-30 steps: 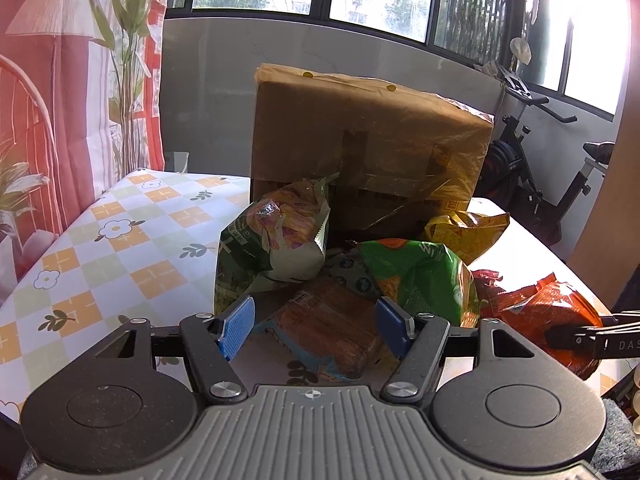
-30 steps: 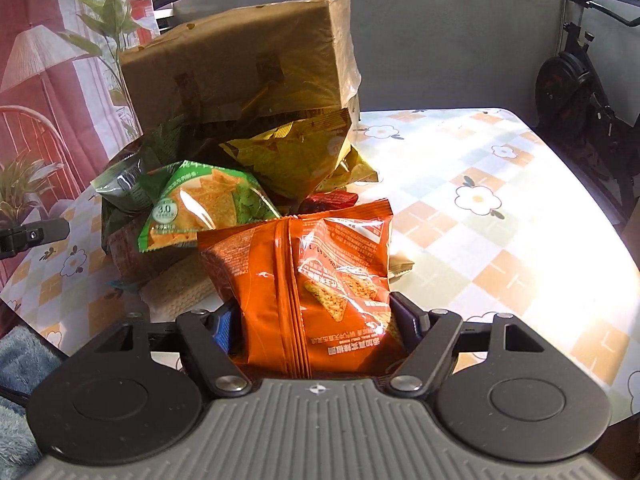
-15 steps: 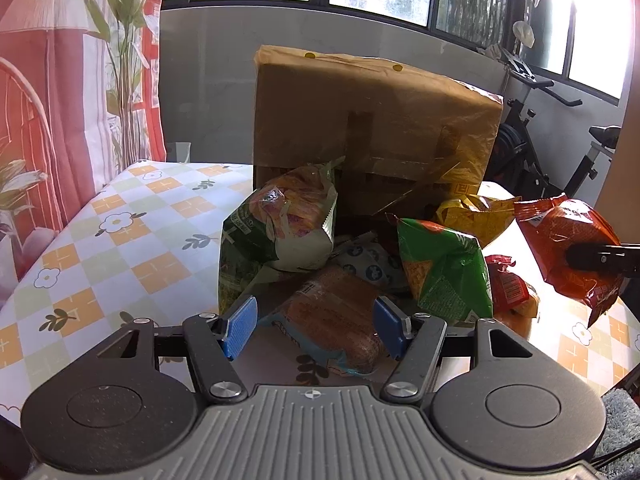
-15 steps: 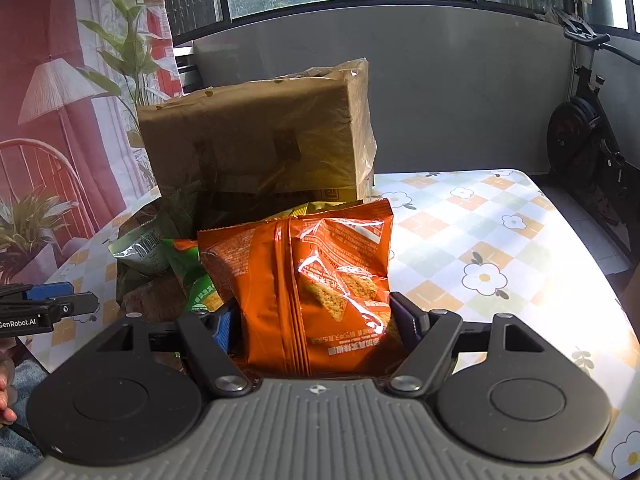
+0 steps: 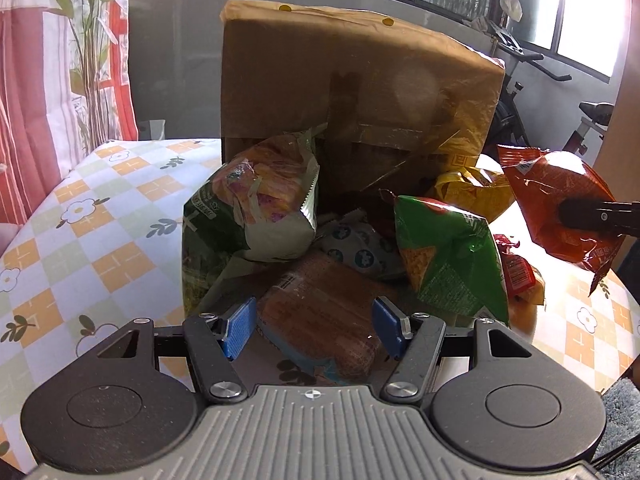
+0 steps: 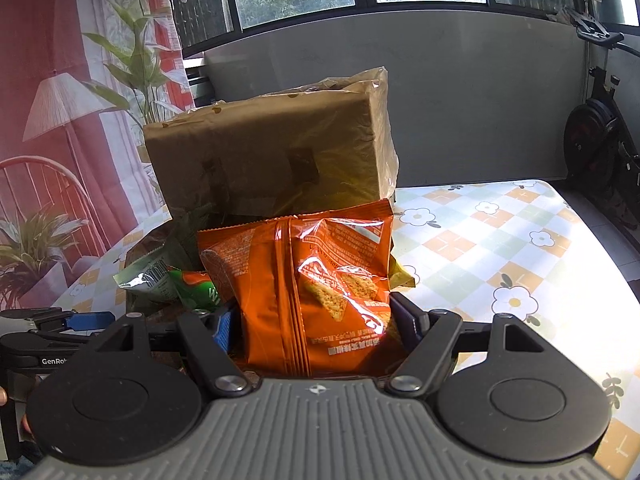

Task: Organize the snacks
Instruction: 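Lift the orange chip bag with the right tool away from the pile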

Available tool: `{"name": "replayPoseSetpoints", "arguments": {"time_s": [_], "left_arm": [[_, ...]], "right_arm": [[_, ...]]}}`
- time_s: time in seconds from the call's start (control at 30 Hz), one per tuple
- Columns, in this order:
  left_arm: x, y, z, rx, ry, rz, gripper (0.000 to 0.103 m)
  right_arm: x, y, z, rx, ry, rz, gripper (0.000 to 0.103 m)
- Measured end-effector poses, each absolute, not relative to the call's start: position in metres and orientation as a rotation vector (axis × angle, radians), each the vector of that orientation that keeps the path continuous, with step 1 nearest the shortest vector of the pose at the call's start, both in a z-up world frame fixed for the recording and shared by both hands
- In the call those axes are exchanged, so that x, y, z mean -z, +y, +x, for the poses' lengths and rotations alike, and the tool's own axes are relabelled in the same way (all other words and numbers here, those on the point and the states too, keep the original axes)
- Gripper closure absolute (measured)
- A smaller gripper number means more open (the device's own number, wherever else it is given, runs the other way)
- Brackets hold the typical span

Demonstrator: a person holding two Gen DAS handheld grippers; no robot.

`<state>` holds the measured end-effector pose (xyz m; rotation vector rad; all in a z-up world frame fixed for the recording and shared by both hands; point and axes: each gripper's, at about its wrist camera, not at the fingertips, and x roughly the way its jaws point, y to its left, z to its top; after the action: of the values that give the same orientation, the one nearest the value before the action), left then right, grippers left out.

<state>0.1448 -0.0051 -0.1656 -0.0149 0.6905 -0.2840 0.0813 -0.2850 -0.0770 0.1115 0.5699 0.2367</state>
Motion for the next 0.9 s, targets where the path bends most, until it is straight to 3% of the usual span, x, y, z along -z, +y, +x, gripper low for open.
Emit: {"name": "replayPoseSetpoints", "arguments": {"time_s": [0.1, 0.2, 0.47, 0.53, 0.9], "left_arm": [[0.167, -0.014, 0.139, 0.386, 0.711, -0.033, 0.038], [0.167, -0.027, 0.133, 0.515, 0.721, -0.03, 0.047], [0.188, -0.046, 0.156, 0.545, 0.826, -0.03, 0.049], [0.194, -0.045, 0.164, 0.539, 0.837, -0.054, 0.053], [0.2, -0.081, 0.171, 0.508, 0.751, 0.168, 0.051]], "right_arm": [[0.077, -0.286, 0.08, -0.239, 0.568, 0.123, 0.028], [0.08, -0.285, 0.082, -0.248, 0.578, 0.13, 0.028], [0.086, -0.284, 0.08, -0.248, 0.588, 0.134, 0.028], [0.086, -0.286, 0.08, -0.246, 0.589, 0.139, 0.028], [0.088, -0.287, 0.082, -0.235, 0.593, 0.142, 0.028]]}}
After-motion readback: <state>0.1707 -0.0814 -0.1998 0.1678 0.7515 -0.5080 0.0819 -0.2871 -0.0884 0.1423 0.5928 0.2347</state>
